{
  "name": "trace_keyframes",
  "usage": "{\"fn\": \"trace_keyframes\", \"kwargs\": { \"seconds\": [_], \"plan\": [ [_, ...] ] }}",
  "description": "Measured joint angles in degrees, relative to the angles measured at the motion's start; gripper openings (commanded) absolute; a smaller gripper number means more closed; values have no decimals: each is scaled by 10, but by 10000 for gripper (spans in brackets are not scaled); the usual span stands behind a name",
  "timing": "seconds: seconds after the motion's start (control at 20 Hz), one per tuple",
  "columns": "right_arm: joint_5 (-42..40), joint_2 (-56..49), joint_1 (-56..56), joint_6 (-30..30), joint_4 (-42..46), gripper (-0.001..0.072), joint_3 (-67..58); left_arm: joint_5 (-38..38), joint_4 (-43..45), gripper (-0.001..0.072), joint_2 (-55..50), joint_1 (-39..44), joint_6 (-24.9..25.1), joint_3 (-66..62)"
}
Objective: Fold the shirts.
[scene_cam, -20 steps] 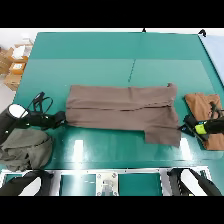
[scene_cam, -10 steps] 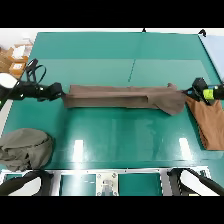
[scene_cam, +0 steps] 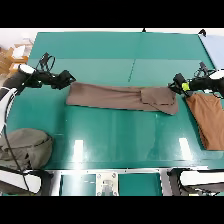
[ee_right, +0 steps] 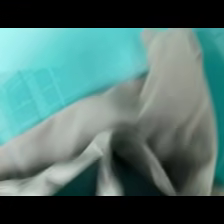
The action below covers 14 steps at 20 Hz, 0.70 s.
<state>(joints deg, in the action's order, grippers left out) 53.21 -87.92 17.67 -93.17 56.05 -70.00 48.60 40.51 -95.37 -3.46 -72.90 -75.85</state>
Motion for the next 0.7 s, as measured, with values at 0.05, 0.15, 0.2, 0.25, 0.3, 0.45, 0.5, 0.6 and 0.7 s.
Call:
{"fn": "trace_keyframes", "kwargs": {
  "seconds": [0.05,0.15,0.2,0.25,0.3,0.45,0.5,0.6,0.7],
  "plan": [
    [3,-13,4,9,0,492,-11,-1,-6,498,-7,-3,3,-12],
    [30,-27,24,39,0,538,-39,20,-11,496,-17,-18,8,-36],
    [54,-31,37,58,0,604,-52,44,-12,465,-21,-27,9,-48],
    [82,-34,53,78,3,604,-63,71,-15,394,-22,-37,9,-60],
    [103,-37,70,95,5,604,-67,97,-16,351,-23,-45,9,-70],
    [156,-45,115,150,4,605,-52,173,-19,23,-26,-61,6,-88],
    [170,-52,125,172,-7,609,-42,190,-19,24,-26,-61,5,-91],
    [196,-74,141,218,-42,696,-30,207,-21,24,-26,-61,2,-95],
    [220,-101,148,260,-85,696,-25,226,-22,24,-26,-52,-1,-97]
  ]
}}
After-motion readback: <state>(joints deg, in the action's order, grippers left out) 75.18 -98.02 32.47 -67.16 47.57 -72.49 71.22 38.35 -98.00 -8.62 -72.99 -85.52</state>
